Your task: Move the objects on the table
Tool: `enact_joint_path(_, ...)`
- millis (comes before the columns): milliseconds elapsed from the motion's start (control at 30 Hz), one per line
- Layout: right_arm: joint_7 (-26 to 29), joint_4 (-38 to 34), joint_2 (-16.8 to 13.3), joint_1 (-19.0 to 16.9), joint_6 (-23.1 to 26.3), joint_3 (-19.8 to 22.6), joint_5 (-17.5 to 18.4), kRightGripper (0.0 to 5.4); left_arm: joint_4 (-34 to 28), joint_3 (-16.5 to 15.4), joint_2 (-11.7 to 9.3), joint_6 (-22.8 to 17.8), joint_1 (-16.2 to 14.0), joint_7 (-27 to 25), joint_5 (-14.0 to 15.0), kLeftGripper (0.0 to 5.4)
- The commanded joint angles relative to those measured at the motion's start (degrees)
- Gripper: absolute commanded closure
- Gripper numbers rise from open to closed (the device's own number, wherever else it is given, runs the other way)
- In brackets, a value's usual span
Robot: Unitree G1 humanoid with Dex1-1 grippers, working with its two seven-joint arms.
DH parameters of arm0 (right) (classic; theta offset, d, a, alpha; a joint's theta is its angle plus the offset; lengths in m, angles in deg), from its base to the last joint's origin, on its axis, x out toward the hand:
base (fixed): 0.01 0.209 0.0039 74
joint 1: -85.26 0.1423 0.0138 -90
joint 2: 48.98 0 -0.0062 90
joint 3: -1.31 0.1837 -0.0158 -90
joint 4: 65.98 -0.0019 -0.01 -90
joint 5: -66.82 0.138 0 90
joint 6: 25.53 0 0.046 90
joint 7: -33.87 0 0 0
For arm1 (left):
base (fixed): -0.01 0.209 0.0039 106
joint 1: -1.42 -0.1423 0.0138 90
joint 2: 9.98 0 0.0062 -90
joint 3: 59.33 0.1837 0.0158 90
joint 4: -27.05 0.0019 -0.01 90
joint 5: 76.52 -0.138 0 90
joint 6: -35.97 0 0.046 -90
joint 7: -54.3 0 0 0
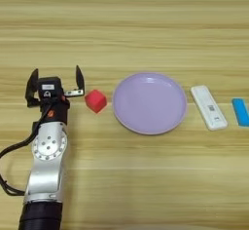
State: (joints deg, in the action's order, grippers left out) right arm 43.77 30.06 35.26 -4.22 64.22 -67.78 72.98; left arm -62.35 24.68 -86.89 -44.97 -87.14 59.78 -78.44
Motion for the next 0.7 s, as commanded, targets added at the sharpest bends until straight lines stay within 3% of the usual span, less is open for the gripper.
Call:
enact_joint_path(33,1.6,-1.0,-1.1,-0.8,2.3,-0.3,0.8,0.03,-0.7,-0.2,-0.1,-0.9,-0.3,0.0,0.0,0.0)
enact_joint_path(700,2.8,5.3,-2.4,-0.9,4.2,-3.7,-2.7,0.03,-0.8,-0.8,-0.1,-1.0,-0.3,0.0,0.0,0.0)
